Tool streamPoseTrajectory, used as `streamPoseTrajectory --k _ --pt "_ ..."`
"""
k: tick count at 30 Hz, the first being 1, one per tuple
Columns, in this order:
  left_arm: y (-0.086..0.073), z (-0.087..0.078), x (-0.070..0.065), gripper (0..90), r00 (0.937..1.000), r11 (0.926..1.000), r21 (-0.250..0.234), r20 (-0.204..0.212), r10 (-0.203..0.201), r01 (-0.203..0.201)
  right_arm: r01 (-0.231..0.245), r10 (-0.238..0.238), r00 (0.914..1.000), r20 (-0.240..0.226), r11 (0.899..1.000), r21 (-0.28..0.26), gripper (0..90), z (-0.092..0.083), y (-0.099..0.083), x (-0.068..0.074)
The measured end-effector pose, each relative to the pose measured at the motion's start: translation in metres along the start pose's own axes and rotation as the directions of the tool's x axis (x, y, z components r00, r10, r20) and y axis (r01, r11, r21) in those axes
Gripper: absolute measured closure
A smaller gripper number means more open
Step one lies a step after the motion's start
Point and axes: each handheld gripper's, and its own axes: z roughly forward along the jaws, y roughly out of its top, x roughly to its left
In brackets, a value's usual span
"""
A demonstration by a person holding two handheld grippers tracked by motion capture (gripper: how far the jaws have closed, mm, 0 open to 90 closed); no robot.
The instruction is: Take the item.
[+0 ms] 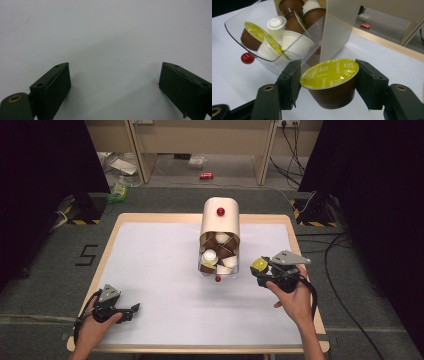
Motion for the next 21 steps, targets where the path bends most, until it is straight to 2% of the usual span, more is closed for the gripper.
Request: streamPoseTrajectory --k 21 --pt "0.000 0.000 0.000 9.9 1.0000 1.0000 -0.001 0.001 -0.002 0.002 -0.035 0.034 0.9987 0.038 0.999 0.036 40.6 0.008 -0.029 -0.018"
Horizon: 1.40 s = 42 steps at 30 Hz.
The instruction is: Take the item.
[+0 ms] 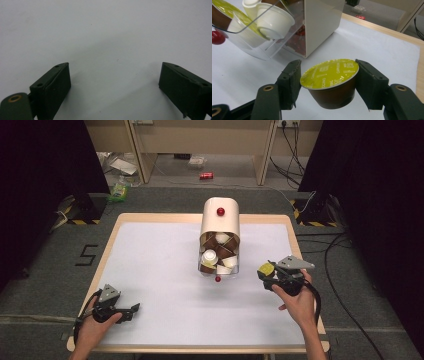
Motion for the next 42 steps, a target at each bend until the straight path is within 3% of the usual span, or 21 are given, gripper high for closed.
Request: streamPoseTrajectory --k 28,42 --pt "0.000 0.000 0.000 9.9 1.0000 1.0000 0.000 0.001 -0.001 0.001 -0.079 0.074 0.9955 0.060 0.993 0.085 40.6 0.041 -0.048 -0.028" --pt "0.000 0.000 0.000 9.9 1.0000 1.0000 0.000 0.001 -0.001 0.001 -0.074 0.067 0.9955 0.066 0.991 0.108 40.5 0.050 -0.055 -0.027"
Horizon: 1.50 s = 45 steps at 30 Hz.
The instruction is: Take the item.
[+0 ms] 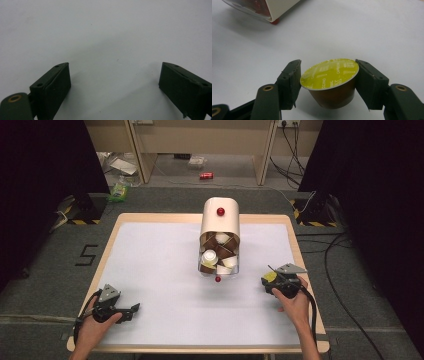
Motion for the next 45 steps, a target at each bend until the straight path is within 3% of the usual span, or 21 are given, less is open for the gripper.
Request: streamPoseTrajectory --k 22,26,36,45 --pt "0.000 0.000 0.000 9.9 1.0000 1.0000 0.000 0.000 0.000 0.000 0.000 0.000 1.0000 -0.003 1.000 0.012 38.2 0.003 -0.003 0.000" --pt "0.000 0.000 0.000 9.9 1.0000 1.0000 0.000 0.000 0.000 0.000 0.004 -0.004 1.0000 0.001 1.000 0.015 31.4 0.002 -0.003 0.000" --pt "0.000 0.000 0.000 9.9 1.0000 1.0000 0.000 0.000 0.000 0.000 0.013 -0.013 0.9999 -0.005 0.999 -0.049 26.4 -0.015 0.011 0.006" --pt "0.000 0.000 0.000 9.9 1.0000 1.0000 0.000 0.000 0.001 -0.001 0.027 -0.028 0.9995 -0.014 0.998 -0.059 26.4 -0.019 0.016 0.012"
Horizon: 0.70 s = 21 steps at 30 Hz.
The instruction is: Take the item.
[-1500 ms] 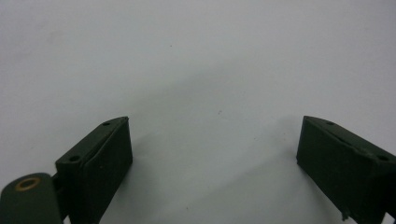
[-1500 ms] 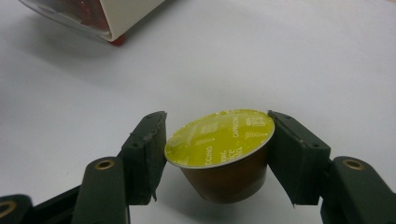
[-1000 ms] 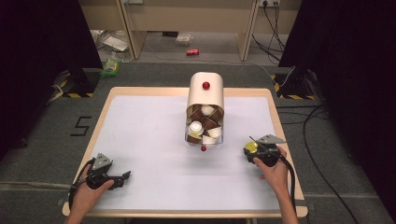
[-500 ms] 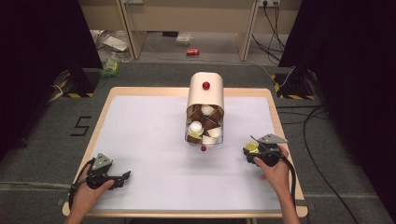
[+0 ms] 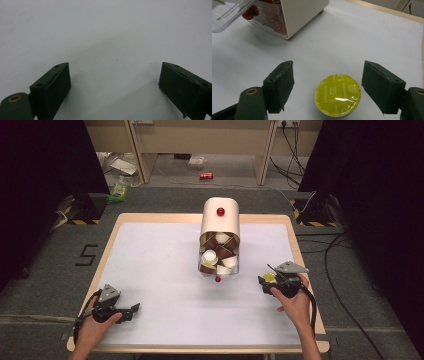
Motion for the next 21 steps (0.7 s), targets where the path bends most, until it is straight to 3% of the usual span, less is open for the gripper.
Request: streamPoseTrajectory --k 11,21 --pt "0.000 0.000 0.000 10.0 1.0000 1.0000 0.000 0.000 0.000 0.000 0.012 -0.012 0.9999 0.005 1.000 0.008 24.0 -0.007 0.001 0.007" --pt "0.000 0.000 0.000 10.0 1.0000 1.0000 0.000 0.000 0.001 -0.001 -0.004 0.004 0.9999 0.012 1.000 0.027 19.7 -0.024 -0.020 0.013"
